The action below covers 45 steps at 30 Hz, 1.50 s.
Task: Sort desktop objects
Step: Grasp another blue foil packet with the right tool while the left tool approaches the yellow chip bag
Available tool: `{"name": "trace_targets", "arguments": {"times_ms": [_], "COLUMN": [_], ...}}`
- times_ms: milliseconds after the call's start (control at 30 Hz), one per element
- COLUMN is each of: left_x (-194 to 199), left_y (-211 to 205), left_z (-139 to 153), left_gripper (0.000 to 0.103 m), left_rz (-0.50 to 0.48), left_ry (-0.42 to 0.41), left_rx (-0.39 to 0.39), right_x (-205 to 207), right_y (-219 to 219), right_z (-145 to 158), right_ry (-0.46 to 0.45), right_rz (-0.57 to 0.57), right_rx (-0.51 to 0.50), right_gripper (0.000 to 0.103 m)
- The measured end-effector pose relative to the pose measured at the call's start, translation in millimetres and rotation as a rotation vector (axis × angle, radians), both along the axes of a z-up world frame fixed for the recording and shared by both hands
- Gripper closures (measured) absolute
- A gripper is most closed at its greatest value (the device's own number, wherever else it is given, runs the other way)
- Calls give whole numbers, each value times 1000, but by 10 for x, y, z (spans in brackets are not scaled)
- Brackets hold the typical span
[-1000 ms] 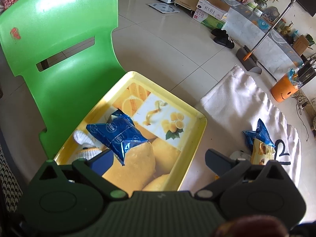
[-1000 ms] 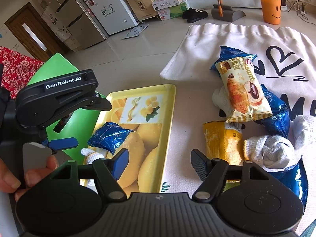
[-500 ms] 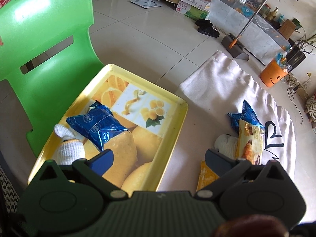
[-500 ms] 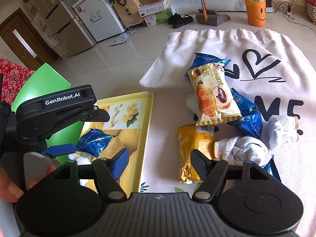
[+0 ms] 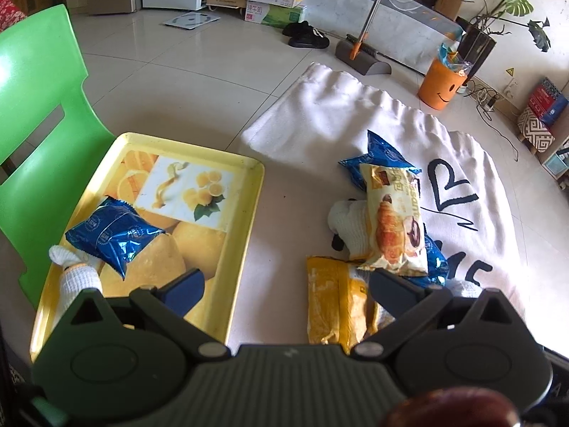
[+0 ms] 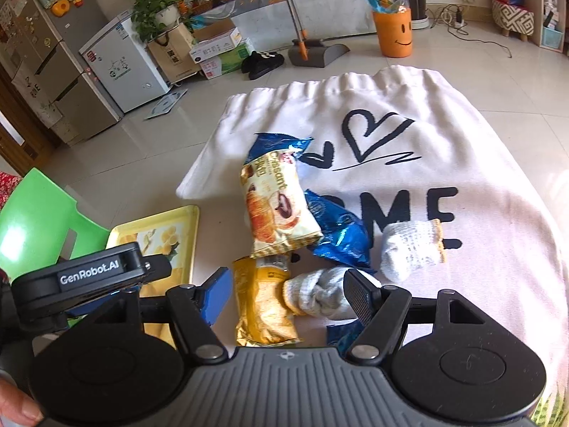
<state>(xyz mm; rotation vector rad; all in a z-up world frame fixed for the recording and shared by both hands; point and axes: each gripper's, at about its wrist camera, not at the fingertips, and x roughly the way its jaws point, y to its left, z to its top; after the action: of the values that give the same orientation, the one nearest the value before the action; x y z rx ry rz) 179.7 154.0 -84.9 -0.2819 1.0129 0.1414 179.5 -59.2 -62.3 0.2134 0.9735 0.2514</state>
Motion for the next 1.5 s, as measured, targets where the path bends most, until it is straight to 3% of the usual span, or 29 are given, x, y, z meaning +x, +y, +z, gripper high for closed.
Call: {"name": "trace_targets", "arguments": {"times_ms": [233, 567, 833, 1067, 1267, 1500], "left_x": [-10, 18, 62, 95, 138, 203], "left_y": [-265, -515, -521, -502, -568, -607], "left_z": [-57, -222, -392, -480, -600, -714], "left_gripper": [1, 1, 1, 1, 1, 1], "left_rz": [-74, -113, -91, -79, -100, -116], "left_ry": [-7, 54, 126, 160, 189, 201], "left_rx": [23, 49, 57, 20, 87, 105], "right_x": [10, -54, -54, -24, -5, 3], "right_y": [-411, -715, -645, -576, -533, -492], "right_z": [-65, -234, -391, -553, -652, -763], "right_ry": [48, 134, 186, 228, 246, 274], "right_rz": [-94, -136, -107, -91, -78, -62], "right_rx": [-24, -30, -41, -40, -55, -56], "right_gripper": [33, 33, 33, 33, 33, 33]}}
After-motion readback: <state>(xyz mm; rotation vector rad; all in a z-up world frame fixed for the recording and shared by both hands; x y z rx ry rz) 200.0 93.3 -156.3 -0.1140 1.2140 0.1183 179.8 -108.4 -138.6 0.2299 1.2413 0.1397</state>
